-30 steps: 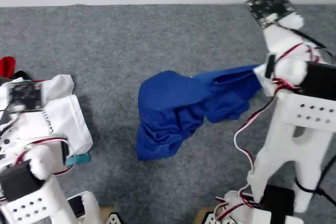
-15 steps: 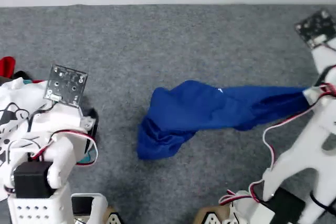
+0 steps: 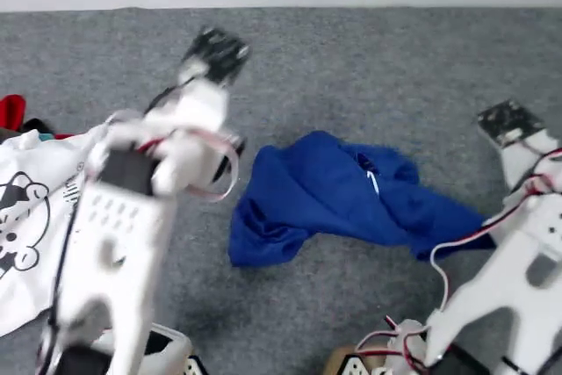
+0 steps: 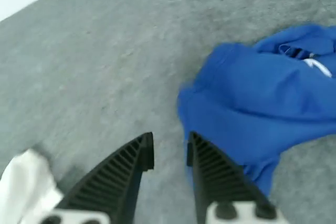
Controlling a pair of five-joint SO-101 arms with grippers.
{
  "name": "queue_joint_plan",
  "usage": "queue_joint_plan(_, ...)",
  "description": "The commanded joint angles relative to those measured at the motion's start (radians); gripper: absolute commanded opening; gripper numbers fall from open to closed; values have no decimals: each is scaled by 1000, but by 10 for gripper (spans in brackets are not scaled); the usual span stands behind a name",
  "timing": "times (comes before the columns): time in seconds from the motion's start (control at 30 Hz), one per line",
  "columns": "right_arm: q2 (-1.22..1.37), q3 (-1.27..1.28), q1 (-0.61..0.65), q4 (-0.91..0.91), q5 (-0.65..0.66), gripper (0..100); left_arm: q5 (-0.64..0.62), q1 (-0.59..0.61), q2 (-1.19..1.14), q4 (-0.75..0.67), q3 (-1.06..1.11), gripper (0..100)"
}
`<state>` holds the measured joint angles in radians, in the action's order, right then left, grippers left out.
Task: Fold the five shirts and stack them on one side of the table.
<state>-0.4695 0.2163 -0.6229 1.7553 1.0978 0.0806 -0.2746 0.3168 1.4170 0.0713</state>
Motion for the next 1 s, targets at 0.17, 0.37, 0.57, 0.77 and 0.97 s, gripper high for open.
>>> queue_joint_plan(0.17, -130, 178, -13, 25, -35, 10, -5, -86, -609, 38, -572, 185)
queue_joint_plan(0.37, -185, 272, -13, -7, -64, 10, -5, -147, -970, 166, -1015, 211)
queue_joint_plan(0.57, -236, 338, -2, -27, -98, 10, -8, -172, -1272, 226, -1406, 211)
queue_joint_plan(0.77, -245, 353, 19, -27, -98, 10, -8, -176, -1470, 258, -1615, 211)
queue_joint_plan(0.97, -245, 353, 19, -27, -98, 10, -8, -210, -1551, 250, -1646, 211)
